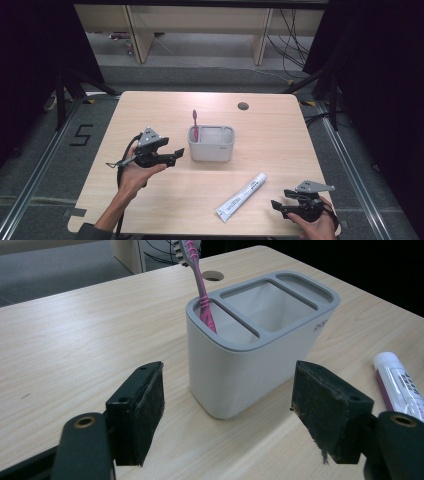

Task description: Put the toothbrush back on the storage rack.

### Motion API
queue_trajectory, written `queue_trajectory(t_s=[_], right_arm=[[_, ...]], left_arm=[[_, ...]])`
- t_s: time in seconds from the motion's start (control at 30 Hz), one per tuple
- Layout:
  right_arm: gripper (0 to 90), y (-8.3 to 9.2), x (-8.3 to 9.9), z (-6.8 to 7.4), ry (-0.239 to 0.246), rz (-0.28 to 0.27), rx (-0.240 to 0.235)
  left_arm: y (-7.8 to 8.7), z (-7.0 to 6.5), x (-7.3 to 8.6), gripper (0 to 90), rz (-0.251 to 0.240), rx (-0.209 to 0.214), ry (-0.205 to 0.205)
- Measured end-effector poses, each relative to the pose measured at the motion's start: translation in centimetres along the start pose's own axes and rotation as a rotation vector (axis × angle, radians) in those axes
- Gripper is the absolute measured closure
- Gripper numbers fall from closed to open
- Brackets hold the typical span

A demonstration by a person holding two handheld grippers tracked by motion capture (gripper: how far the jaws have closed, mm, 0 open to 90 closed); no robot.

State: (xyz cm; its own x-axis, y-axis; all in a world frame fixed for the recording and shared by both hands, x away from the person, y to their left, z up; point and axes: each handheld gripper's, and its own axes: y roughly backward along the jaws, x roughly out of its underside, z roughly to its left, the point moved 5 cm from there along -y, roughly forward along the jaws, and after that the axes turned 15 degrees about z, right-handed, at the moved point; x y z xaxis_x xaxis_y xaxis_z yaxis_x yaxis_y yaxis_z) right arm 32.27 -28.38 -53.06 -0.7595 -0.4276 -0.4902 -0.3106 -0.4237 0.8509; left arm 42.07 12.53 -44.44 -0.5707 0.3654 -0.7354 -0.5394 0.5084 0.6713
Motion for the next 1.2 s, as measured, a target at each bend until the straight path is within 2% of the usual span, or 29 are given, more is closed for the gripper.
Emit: queue_trajectory(t_s=[0.03,0.1,0.43,0.47,0.53,0.57,0.6,0.63,0.67,0.7,0.73,0.77,0.93,1.0,1.1,1.13,1.2], right_arm=[[30.7,-0.1,0.0,0.0,-0.007,0.003,0.000],[30.7,0.0,-0.1,-0.2,0.031,-0.012,0.009],[30.7,-0.1,-0.1,-0.1,0.029,-0.015,0.008],[30.7,-0.1,0.0,0.1,-0.004,-0.002,-0.011],[30.7,-0.2,-0.1,0.1,0.003,-0.014,-0.006],[30.7,-0.1,-0.1,-0.1,0.022,-0.015,0.013],[30.7,-0.1,-0.1,-0.1,0.028,-0.014,0.013],[30.7,-0.2,-0.1,0.0,0.029,-0.017,-0.010],[30.7,-0.1,-0.2,-0.1,0.028,-0.018,0.023],[30.7,-0.1,-0.2,-0.1,0.028,-0.018,0.023],[30.7,-0.2,-0.2,0.0,0.031,-0.016,-0.013],[30.7,-0.2,-0.1,0.0,0.033,-0.004,-0.021],[30.7,-0.1,-0.2,0.0,0.033,-0.006,-0.024],[30.7,-0.1,-0.2,-0.2,0.035,-0.020,0.016],[30.7,-0.1,-0.2,-0.1,0.034,-0.016,0.012],[30.7,-0.2,-0.2,0.0,0.035,-0.023,-0.007],[30.7,-0.2,-0.3,0.0,0.054,-0.028,-0.010]], left_arm=[[0.2,-0.2,0.2,28.1,0.002,-0.001,-0.004],[0.7,-0.6,0.7,27.4,0.003,0.001,-0.018],[1.3,-1.3,2.6,24.1,0.015,0.008,-0.059],[1.4,-1.4,2.9,22.9,0.019,0.011,-0.061],[1.4,-1.4,3.4,22.1,0.021,0.016,-0.066],[1.5,-1.4,3.7,21.5,0.025,0.010,-0.061],[1.5,-1.4,4.0,21.2,0.029,0.011,-0.058],[1.5,-1.4,4.3,20.9,0.030,0.011,-0.054],[1.6,-1.4,4.5,20.3,0.034,0.010,-0.055],[1.7,-1.4,4.8,20.3,0.035,0.011,-0.050],[1.7,-1.4,5.0,20.0,0.030,0.017,-0.048],[1.8,-1.4,5.2,19.8,0.032,0.014,-0.044],[2.3,-1.3,6.2,19.6,0.030,0.011,-0.038],[2.4,-1.3,6.7,19.6,0.030,0.012,-0.040],[2.5,-1.2,7.4,19.4,0.040,0.009,-0.037],[2.5,-1.2,7.7,19.2,0.044,0.010,-0.035],[2.6,-1.1,8.2,19.1,0.046,0.005,-0.033]])
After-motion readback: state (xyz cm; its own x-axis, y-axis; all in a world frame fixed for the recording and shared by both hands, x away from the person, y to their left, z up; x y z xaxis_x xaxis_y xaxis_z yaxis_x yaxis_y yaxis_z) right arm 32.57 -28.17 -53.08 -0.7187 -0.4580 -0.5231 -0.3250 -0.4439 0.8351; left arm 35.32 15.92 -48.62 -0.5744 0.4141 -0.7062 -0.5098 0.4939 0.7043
